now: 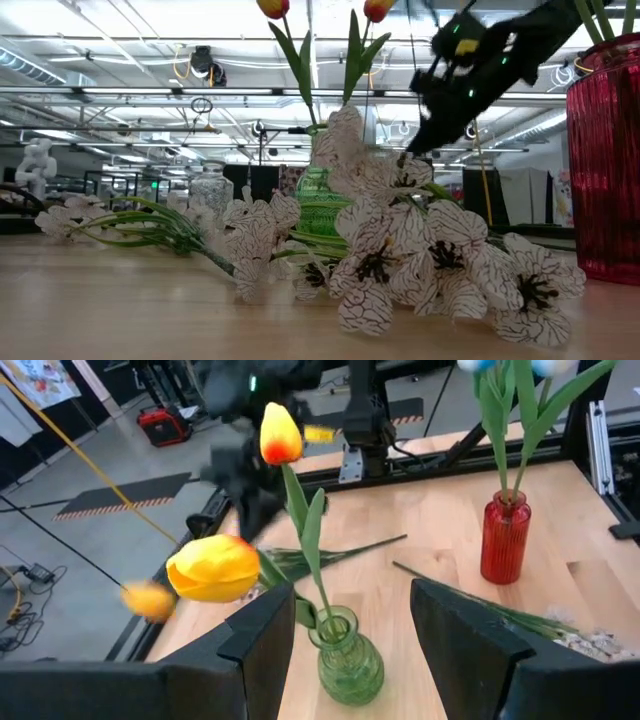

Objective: Sort flowers into vase by color
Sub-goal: Put the yellow tulip into the green vase

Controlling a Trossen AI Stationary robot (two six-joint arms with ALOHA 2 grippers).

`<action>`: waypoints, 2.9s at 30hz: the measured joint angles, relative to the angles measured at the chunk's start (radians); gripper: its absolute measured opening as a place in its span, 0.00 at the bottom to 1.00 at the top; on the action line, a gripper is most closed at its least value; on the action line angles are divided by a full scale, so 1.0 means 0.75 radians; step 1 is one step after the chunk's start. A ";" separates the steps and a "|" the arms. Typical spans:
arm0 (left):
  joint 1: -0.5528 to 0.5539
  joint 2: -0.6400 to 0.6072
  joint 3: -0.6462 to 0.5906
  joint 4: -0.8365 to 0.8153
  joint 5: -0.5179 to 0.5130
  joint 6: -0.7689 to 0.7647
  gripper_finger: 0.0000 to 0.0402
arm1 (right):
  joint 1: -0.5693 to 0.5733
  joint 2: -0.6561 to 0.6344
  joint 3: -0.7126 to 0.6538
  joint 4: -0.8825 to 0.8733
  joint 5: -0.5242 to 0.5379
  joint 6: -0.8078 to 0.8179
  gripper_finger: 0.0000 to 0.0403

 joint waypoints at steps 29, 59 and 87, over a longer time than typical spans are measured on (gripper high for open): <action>0.021 0.152 0.000 0.418 0.004 0.074 0.52 | 0.213 -0.456 -0.001 0.950 -0.417 0.195 0.00; 0.441 0.368 0.097 1.260 0.540 0.190 0.52 | 0.421 -0.198 -0.002 1.310 -0.262 0.138 0.00; 0.545 0.640 0.408 1.146 0.829 0.237 0.68 | 0.535 -0.172 0.109 1.120 -0.186 0.042 0.00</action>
